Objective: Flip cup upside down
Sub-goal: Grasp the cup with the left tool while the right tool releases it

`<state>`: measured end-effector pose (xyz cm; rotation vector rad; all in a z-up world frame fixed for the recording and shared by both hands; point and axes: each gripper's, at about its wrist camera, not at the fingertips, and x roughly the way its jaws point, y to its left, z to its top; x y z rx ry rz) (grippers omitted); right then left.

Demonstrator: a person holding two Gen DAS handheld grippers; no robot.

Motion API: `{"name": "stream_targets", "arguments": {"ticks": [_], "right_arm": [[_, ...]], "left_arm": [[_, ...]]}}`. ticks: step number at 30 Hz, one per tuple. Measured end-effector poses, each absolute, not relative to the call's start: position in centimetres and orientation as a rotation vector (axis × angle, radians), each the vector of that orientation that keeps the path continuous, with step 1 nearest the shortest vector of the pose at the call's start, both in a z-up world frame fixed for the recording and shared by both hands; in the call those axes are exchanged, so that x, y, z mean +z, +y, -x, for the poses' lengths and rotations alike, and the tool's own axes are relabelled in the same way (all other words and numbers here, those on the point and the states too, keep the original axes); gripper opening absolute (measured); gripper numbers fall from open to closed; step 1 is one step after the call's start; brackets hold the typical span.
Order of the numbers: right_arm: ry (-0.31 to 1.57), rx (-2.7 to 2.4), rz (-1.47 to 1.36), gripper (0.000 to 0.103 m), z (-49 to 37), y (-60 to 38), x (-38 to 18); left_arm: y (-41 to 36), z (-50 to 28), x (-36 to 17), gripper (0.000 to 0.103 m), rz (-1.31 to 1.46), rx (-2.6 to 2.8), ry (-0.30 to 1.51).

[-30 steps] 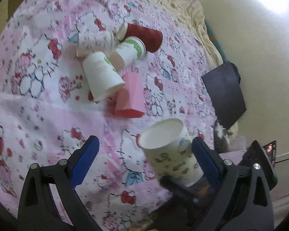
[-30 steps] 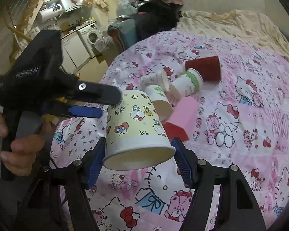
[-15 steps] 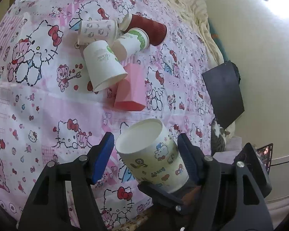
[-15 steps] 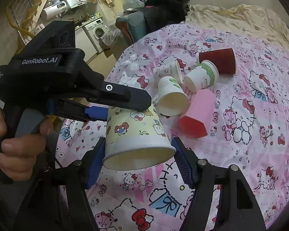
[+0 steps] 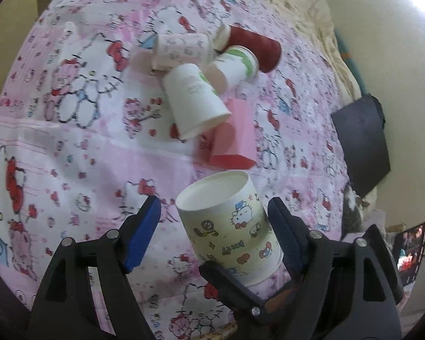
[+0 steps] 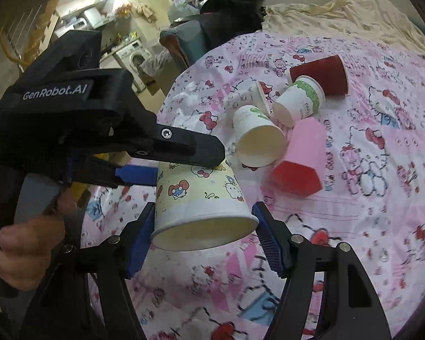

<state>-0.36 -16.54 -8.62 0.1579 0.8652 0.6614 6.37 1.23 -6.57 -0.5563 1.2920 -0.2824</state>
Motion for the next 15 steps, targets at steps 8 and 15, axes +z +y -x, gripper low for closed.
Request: {"name": "stream_targets", "arguments": {"ticks": [8,15], "right_arm": [[0.850,0.665,-0.184,0.070,-0.3,-14.9,-10.1],[0.897,0.683,-0.200,0.072,-0.9,-14.2,-11.1]], "left_arm": [[1.9,-6.4,-7.2,0.065,0.517,-0.231,1.325],[1.8,-6.3,-7.2,0.057,0.473,-0.219,1.333]]}}
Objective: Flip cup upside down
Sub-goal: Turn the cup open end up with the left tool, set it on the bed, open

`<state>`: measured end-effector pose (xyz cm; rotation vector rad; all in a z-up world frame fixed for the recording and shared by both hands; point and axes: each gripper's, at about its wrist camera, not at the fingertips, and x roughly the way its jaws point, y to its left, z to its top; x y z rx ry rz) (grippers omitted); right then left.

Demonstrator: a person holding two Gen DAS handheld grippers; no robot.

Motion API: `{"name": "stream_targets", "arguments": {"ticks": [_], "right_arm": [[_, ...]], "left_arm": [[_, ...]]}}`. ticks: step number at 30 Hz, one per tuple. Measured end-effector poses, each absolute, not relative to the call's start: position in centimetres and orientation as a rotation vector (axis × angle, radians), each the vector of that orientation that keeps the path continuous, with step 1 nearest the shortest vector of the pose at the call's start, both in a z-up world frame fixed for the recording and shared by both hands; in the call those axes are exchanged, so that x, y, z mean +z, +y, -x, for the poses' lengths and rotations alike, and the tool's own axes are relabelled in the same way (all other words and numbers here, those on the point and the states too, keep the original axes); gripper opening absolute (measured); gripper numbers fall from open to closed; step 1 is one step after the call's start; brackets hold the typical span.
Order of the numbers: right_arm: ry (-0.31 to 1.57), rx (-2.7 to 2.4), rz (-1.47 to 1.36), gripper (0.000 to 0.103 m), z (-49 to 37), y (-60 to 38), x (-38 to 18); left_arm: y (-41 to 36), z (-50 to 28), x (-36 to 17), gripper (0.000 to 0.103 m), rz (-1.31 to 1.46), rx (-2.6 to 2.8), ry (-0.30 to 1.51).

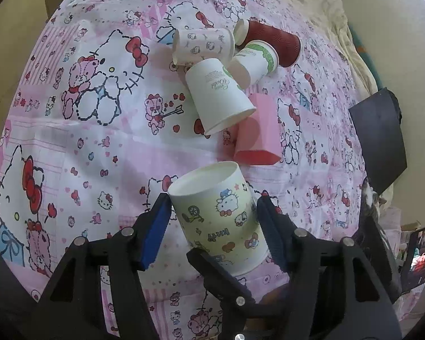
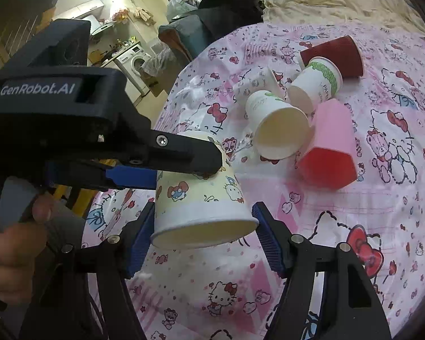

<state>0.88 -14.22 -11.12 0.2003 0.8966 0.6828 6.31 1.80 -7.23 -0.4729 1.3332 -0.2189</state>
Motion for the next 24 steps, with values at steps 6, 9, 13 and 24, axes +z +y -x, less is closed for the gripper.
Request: {"name": "stream_targets", "arguments": {"ticks": [6,9,13,24], "right_arm": [[1.049,0.606,-0.211,0.082,-2.1,-15.0,-12.6],[1.048,0.609,-0.190,0.082,-2.0,-15.4,-12.0],[1.024,0.566,-0.153,0.082,-1.8,-16.1,-10.5],[1.048,0.372,-0.040,0.081,-1.4,-23.2,-6.9]], "left_arm": [[3.9,-6.9,-5.6,0.052,0.361,-0.068,1.232],[4.2,-7.0,-5.2,0.052,0.286,-0.019,1.191],[3.6,-7.1,-5.6,0.052,0.209,0.014,1.170],[-0.2,-7.9,-8.3,0.052,0.156,0.001,1.121]]}}
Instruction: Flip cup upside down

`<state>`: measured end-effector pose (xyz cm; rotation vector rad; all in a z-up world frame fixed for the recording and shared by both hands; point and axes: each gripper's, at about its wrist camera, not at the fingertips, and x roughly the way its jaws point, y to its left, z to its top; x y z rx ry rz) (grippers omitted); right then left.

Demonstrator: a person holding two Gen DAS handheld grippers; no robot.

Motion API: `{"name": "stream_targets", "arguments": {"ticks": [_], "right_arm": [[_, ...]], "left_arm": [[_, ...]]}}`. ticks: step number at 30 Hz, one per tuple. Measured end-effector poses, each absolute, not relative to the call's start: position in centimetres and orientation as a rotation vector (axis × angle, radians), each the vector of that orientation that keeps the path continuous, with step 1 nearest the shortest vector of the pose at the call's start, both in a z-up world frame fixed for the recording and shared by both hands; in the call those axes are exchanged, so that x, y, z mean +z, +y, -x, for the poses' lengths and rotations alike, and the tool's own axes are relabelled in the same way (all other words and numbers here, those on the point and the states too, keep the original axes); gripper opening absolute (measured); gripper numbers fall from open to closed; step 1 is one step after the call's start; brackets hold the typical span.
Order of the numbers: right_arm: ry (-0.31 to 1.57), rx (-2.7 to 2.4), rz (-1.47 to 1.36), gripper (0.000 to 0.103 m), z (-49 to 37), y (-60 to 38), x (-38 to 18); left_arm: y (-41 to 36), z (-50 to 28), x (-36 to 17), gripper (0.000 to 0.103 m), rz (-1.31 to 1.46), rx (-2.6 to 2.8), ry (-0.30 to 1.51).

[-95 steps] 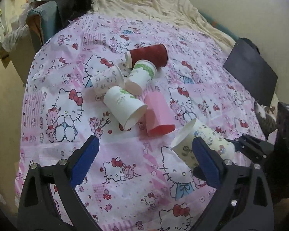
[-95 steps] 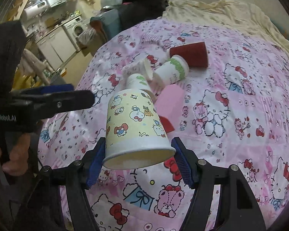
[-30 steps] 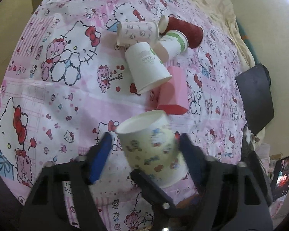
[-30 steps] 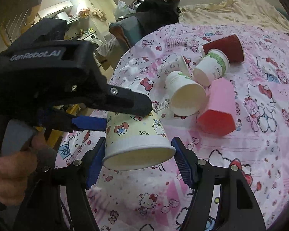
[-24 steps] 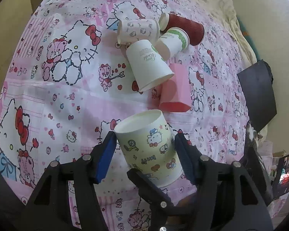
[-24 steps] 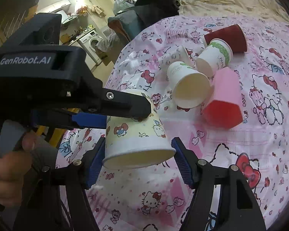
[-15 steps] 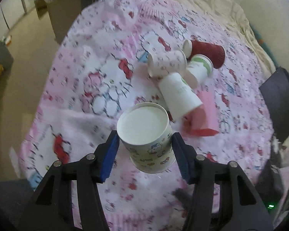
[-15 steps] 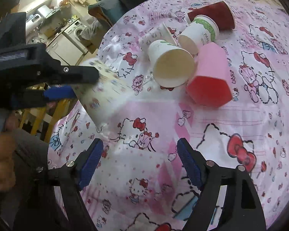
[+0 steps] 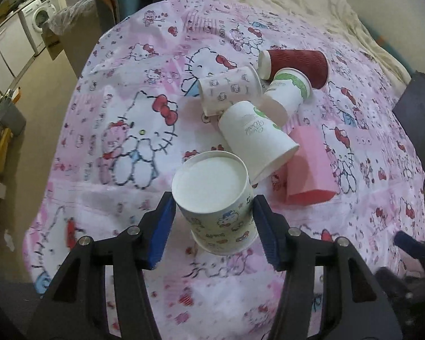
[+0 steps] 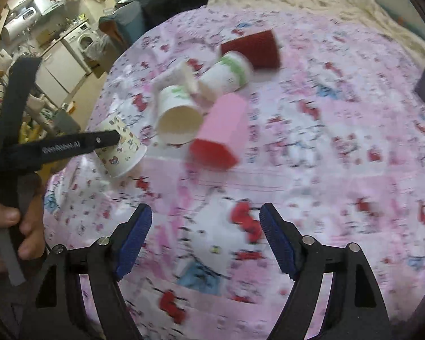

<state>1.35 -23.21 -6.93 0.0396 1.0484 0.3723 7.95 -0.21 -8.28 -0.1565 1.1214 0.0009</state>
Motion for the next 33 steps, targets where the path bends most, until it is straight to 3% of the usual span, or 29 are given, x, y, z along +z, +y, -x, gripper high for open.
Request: {"name": "stream_targets", "arguments": {"ticks": [14,15,16,18,21,29,31,33], "right_arm": [[1.028,0.311,-0.160,0.081,-1.6,-26.5,-6.6],[1.032,0.310,-0.167,0.081,-1.6,-26.6,-6.6],[1.034,0.310,-0.175,0.081,-1.7,-26.6,-6.6],[1.032,0.312,-0.175,0.081,-1.7,-26.5,-6.5],[1.017,0.315,-0.173,0.081,-1.6,-26.5,-6.3],[0.887,0.353,-0.184,0.084,0.0,-25.7,-3.8],[0.841,0.367,-0.176,0.088,0.8,-25.1,-2.9],[0.790,0.378,-0.155,0.092,1.8,-24.1,-2.1]], "left_arm": [[-3.8,-7.2,-9.7,0.053,0.027,-0.001,1.072],[-3.8,-7.1,-9.6,0.056,0.019,-0.002,1.076],[-3.9,-6.9,-9.5,0.066,0.012,-0.005,1.079],[-4.0,-6.3,-8.8,0.078,0.003,-0.020,1.082],[-4.4,-4.8,-7.0,0.086,-0.049,-0.034,1.033],[-1.9,-0.3,-0.5,0.087,-0.002,-0.032,0.837],[-1.1,0.6,0.4,0.097,0.007,-0.010,0.806],[-0.3,1.5,1.1,0.099,0.029,0.005,0.771]]}}
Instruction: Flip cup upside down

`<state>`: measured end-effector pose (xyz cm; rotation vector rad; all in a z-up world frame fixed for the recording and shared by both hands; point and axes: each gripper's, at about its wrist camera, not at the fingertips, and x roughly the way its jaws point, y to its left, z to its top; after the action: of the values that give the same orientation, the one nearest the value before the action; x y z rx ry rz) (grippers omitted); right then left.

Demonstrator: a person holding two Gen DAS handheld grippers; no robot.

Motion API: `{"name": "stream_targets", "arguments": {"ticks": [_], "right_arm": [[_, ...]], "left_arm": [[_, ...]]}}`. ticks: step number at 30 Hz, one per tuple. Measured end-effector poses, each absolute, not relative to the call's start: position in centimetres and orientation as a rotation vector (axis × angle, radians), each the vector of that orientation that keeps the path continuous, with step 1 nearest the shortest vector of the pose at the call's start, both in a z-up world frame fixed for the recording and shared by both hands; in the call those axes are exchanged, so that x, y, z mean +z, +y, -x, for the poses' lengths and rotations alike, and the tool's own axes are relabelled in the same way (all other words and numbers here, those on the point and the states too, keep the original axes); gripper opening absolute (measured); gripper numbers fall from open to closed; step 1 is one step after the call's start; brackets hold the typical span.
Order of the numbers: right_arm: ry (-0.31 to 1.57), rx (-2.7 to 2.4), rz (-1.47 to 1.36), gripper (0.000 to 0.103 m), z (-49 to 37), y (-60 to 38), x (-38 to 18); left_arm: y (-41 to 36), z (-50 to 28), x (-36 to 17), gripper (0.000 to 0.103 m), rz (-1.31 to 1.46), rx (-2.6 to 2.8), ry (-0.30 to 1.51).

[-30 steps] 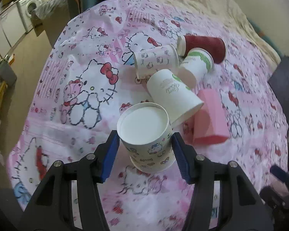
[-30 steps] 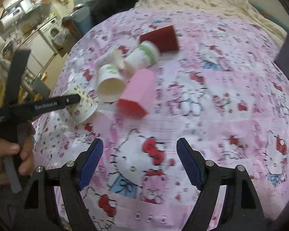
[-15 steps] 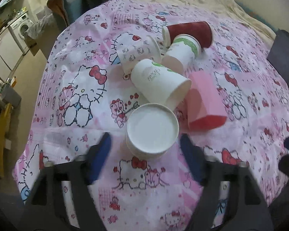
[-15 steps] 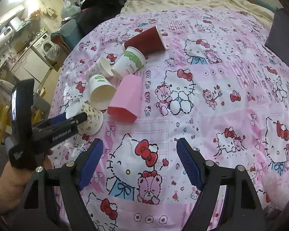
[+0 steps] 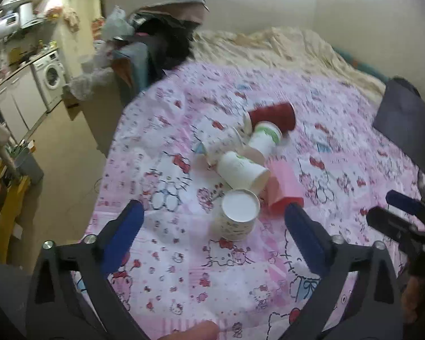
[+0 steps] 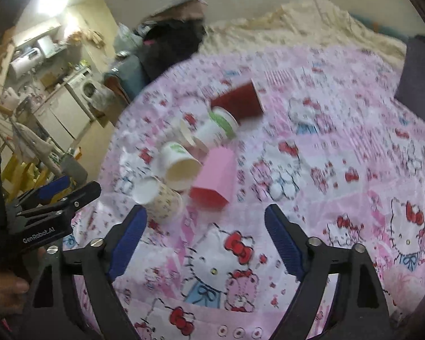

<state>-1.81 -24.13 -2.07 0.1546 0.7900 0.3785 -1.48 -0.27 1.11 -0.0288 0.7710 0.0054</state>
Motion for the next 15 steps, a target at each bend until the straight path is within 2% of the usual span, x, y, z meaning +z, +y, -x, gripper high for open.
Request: {"name": "stream_targets", "arguments": {"ticks": [2,4,15], "right_arm": [[0.752,0.374,-0.136,0.100,2.6,-23.4,-1.6],[0.720,0.365,-0.133,0.103,3.4,-22.8,-1.5],[0.642,0.244,-0.112,0.103,5.4,-22.8,-2.4]], "left_arm": [[0.3,2.2,1.4,0.101,0.039,0.021,0.749],[0.9,2.8,1.4,0.103,0.055,0.025,0.739],[0.4,4.4,0.0,0.103,0.060,-0.029,0.728]]}}
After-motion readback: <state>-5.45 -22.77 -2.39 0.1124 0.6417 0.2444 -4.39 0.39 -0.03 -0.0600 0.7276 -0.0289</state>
